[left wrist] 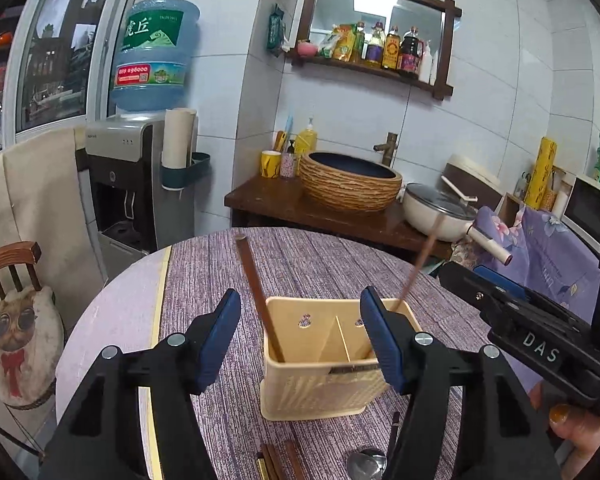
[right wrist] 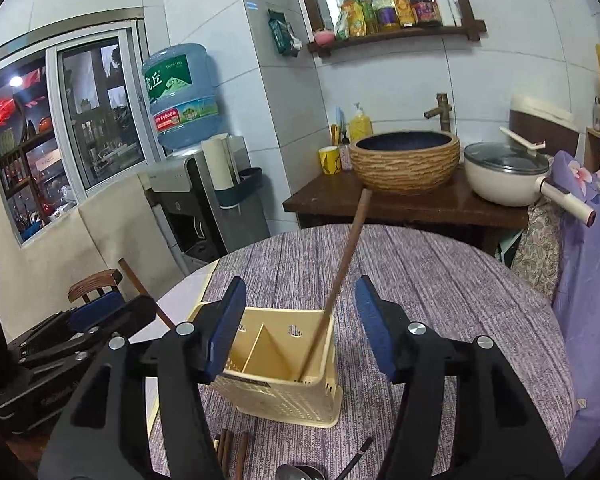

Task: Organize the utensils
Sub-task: 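Open both tools to release the chopsticks inside the basket, then grasp a steel spoon by its handle with the right tool while the left tool moves to the chopsticks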

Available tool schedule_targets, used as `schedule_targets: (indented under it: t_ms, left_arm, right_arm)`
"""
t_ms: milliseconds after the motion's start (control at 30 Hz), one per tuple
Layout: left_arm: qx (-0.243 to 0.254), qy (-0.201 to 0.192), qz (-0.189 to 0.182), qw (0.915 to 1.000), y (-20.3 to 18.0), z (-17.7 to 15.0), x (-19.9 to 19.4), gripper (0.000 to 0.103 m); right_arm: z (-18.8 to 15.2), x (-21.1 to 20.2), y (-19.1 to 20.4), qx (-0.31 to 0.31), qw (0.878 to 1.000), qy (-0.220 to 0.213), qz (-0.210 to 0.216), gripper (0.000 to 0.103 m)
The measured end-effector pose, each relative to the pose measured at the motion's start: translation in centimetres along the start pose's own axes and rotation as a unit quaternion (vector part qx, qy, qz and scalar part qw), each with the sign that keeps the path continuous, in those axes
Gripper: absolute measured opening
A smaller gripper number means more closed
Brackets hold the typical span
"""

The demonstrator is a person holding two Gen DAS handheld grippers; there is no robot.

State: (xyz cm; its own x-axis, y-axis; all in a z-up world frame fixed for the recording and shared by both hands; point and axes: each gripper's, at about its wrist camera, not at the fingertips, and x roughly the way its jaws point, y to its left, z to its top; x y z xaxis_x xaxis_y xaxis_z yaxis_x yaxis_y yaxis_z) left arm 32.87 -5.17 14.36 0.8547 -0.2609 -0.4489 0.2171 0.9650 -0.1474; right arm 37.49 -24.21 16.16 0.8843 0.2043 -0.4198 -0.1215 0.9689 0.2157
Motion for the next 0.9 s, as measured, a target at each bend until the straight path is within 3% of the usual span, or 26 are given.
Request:
schedule_targets:
  t_ms: [33,167,233,367,833,900]
  left_arm:
    - [0.004,0.001,-0.001,1.0000,-0.1,-0.4,-0.4,0.063]
    - [0.002,-0.010,0.005,0.9999,0.0,-2.4,-2.1,0.084]
    - [0.002,-0.013,0.014,0.9998,0.2,-3.8,-3.0,0.088]
    - [0.011,-0.002,0.030,0.9995,0.4,-6.5,-3.6,0.094]
    - [-0.018,0.070,0.075,0.9945,3.7,-14.9,-4.6,0.095]
    - [-0.025,0.084,0.077,0.9932,4.2,-15.9,-4.5,0.087]
  right_arm:
    - [-0.2,-0.4,0.0,-0.003,1.000,-0.003,0.001,0.059]
    - [-1.9,-2.7,0.0,-0.014,0.999,-0.025,-0.016,0.073]
    - [-3.1,-3.6,0.1,-0.020,0.999,-0.025,-0.028,0.079]
    - [-5.9,-4.5,0.1,-0.033,0.999,0.003,-0.027,0.080]
    - [-16.3,-5.3,-1.8,-0.038,0.994,0.098,-0.037,0.080]
    - [-17.6,-5.3,-1.8,-0.043,0.993,0.105,-0.042,0.080]
